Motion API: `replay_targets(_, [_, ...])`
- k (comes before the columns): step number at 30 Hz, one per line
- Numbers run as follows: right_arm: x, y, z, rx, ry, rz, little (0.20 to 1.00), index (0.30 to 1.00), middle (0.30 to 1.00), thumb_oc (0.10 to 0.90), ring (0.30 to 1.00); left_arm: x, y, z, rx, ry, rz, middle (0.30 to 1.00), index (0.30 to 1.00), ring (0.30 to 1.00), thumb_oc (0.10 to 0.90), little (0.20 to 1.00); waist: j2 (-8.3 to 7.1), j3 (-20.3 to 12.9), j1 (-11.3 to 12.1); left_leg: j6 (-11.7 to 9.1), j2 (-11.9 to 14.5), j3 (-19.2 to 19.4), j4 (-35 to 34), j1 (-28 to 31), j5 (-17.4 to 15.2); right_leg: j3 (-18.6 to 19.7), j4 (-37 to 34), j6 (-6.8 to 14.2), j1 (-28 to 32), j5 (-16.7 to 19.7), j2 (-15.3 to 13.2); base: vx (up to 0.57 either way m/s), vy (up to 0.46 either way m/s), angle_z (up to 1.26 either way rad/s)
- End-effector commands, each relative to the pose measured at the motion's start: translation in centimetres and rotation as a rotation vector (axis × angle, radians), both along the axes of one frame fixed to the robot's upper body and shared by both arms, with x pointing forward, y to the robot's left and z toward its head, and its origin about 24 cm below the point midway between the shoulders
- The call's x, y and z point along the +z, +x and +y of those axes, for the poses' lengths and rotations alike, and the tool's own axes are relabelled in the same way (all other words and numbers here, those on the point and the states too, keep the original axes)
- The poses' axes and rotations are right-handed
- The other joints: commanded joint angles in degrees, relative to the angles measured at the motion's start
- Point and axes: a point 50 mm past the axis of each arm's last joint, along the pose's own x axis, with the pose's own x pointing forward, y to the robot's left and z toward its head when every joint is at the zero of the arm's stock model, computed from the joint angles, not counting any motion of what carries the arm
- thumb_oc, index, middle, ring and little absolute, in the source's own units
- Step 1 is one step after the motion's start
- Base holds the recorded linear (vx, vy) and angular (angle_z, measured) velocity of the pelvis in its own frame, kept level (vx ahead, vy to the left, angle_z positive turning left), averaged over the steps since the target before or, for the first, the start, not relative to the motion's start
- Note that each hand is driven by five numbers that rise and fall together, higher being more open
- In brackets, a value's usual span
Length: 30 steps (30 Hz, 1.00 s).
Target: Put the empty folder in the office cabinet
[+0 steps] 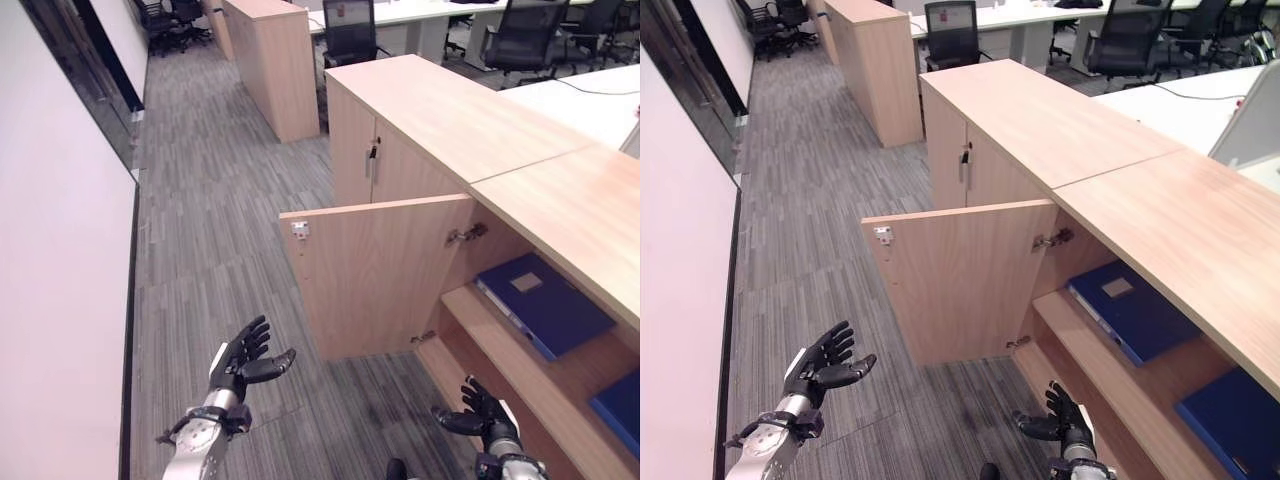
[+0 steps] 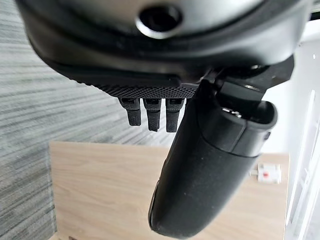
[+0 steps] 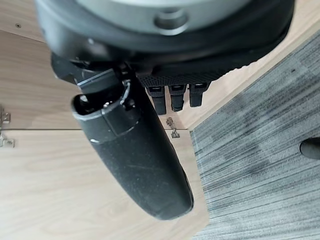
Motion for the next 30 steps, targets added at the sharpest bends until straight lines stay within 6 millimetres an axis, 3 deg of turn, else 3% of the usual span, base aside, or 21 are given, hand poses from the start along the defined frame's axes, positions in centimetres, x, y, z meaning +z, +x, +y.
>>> replay_targets(1, [3.8, 4.2, -0.6, 0.041, -0.046, -0.241, 0.9, 0.9, 0.9, 0.8, 0.9, 5.4, 4.4, -0.5, -0.035, 0.003, -0.298, 0.9, 0.9, 0.9, 0.8, 0.9, -1.62, 3.61, 0.55, 0.15, -1.88, -4.38, 11.79, -1.37, -2.97, -0.99, -0.03, 4.77, 4.96, -6.89, -3.25, 0.09, -0.029, -0.66])
replay_targets(5, [3.5, 4.0, -0.6, 0.072, -0.063, -0.212, 0.9, 0.9, 0.9, 0.8, 0.9, 5.4, 4.5, -0.3, -0.011, 0.002, -0.302, 0.9, 0.9, 0.9, 0.8, 0.9, -2.24, 3.35, 1.55, 1.69, -3.19, -8.9, 5.48, -3.66, -4.45, 1.03, -0.43, 5.52, 5.76, -7.43, -3.77, 0.14, 0.044, -0.39])
replay_targets(8, [3.5, 3.9, -0.1, 0.127, -0.072, -0.204, 0.9, 0.9, 0.9, 0.8, 0.9, 5.5, 4.6, 0.2, 0.029, 0.004, -0.308, 0.9, 0.9, 0.9, 0.8, 0.9, -1.75, 2.71, 2.72, 1.59, -4.39, -13.47, -3.18, -5.05, -1.74, 4.19, -1.09, 5.92, 6.62, -8.23, -2.41, 0.2, 0.049, -0.37])
replay_targets(15, [2.8, 3.0, 0.3, 0.157, -0.057, -0.167, 0.9, 0.9, 0.9, 0.8, 0.9, 5.8, 5.5, 1.0, 0.07, 0.015, -0.309, 0.9, 0.9, 0.9, 0.8, 0.9, -0.88, 0.6, 1.2, 1.39, -4.56, -10.37, -10.39, 2.66, -1.18, 4.9, -1.33, 6.47, 8.2, -8.26, -2.74, 0.14, 0.082, -0.56])
replay_targets(23, [2.7, 2.9, 0.7, 0.171, -0.041, -0.158, 0.9, 0.9, 0.9, 0.8, 0.9, 6.2, 6.3, 2.4, 0.147, 0.033, -0.313, 0.9, 0.9, 0.9, 0.8, 0.9, -0.91, -0.6, -0.06, 2.38, -5.99, -9.32, -11.57, 4.95, -3.02, 5.93, -0.31, 7.48, 8.54, -8.41, -4.28, 0.07, 0.077, 0.02])
replay_targets(30, [2.4, 2.7, 0.8, 0.127, -0.019, -0.149, 0.9, 0.9, 0.9, 0.8, 0.9, 4.8, 5.1, 4.8, 0.281, 0.048, -0.241, 0.9, 0.9, 0.9, 0.8, 0.9, -1.83, -1.76, 0.46, 3.5, -7.25, -8.15, -11.57, 5.33, -4.88, 6.71, -0.97, 8.86, 8.1, -7.43, -5.73, 0.06, 0.075, -0.12])
